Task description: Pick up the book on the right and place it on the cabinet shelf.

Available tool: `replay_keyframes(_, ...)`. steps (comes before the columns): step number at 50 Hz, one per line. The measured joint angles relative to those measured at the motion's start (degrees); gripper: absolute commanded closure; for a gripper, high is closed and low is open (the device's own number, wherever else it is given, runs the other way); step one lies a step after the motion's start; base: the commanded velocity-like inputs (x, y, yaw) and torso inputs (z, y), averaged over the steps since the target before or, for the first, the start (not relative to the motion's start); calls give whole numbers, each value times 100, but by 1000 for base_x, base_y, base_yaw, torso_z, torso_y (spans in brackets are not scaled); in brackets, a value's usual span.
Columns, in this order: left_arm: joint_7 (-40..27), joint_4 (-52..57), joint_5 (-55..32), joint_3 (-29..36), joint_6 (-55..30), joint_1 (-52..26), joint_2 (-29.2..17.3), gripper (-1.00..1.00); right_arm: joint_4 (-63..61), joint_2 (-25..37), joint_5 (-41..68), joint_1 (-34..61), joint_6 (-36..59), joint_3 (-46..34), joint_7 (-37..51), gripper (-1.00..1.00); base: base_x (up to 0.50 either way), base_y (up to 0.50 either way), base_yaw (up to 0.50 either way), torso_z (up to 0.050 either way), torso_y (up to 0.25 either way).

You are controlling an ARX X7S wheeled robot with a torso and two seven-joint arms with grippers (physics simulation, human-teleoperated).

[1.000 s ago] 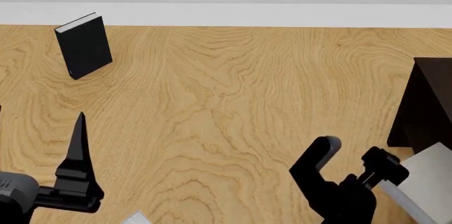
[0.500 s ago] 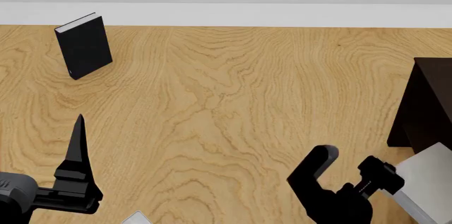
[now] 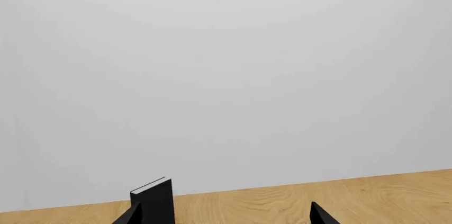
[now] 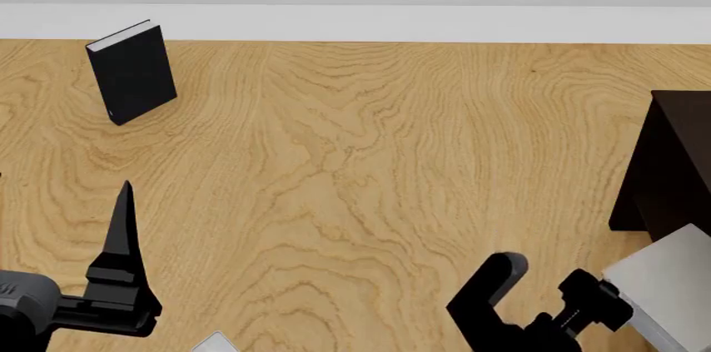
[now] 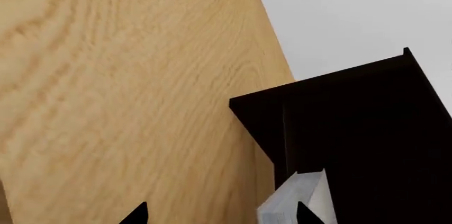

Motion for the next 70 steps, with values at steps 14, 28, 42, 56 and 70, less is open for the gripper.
replay_keyframes(14, -87, -2, -77, 36, 4, -6, -71, -100, -947, 228, -10, -424, 551, 14, -60, -100, 0, 0, 0, 0, 0)
replay_keyframes(28, -169, -18, -151, 71, 20, -17, -136, -100, -776, 181, -19, -363, 556, 34, -234, -100, 1, 0, 0, 0, 0)
replay_keyframes(42, -258, -25, -207, 103, 27, -27, -193, -100, -229, 40, -109, -26, 534, 34, -819, -100, 7, 0, 3, -3, 0)
replay_keyframes(56, -355, -33, -228, 120, 40, -34, -230, -100, 596, -295, -650, 468, 598, -169, -1613, -100, 14, 0, 4, -10, 0)
replay_keyframes(70, -66, -15, 43, -6, 1, -25, 7, -100, 886, -538, -1759, 379, 309, 750, -1744, -100, -3, -1, 1, 3, 0)
